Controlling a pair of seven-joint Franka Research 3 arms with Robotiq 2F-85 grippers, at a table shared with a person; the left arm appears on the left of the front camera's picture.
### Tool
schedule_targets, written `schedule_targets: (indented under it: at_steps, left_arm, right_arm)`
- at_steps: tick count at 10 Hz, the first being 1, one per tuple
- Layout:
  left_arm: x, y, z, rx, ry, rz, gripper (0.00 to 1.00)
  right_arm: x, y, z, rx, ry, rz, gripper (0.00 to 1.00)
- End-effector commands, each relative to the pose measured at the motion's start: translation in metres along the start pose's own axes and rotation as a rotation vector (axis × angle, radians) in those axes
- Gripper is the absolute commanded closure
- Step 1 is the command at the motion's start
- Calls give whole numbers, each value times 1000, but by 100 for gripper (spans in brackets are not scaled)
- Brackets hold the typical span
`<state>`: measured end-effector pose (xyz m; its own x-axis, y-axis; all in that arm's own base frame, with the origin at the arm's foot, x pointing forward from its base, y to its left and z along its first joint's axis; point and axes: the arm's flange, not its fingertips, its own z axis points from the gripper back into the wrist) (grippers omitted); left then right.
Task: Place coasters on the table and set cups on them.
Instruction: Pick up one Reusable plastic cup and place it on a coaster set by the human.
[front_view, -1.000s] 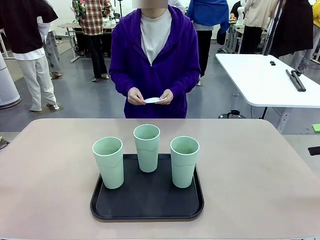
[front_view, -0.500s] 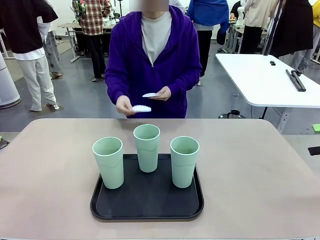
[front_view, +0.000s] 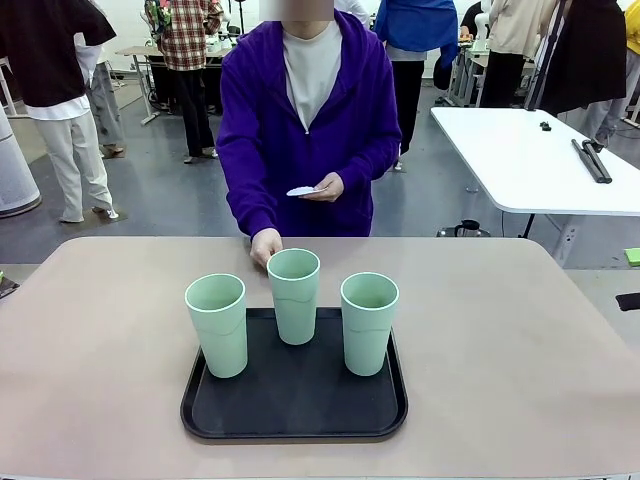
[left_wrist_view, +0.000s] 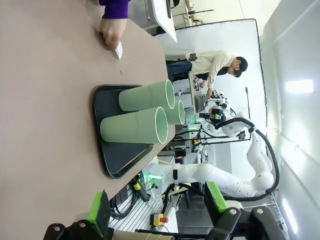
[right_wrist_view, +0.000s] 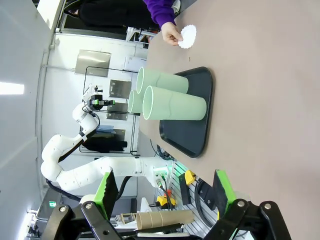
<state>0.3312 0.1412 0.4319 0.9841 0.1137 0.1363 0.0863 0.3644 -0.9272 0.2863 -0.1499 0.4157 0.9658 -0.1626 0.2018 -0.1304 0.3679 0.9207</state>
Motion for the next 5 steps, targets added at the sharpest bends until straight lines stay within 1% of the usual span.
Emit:
schedule_targets:
  at_steps: [1,5]
  left_arm:
    - [1,0,4,-11,1,-14,0]
    - [1,0,4,-11,1,-14,0]
  right_arm:
    - [2,-1,0,2,-6,-2,0]
    - [2,-1,0,2,-6,-2,0]
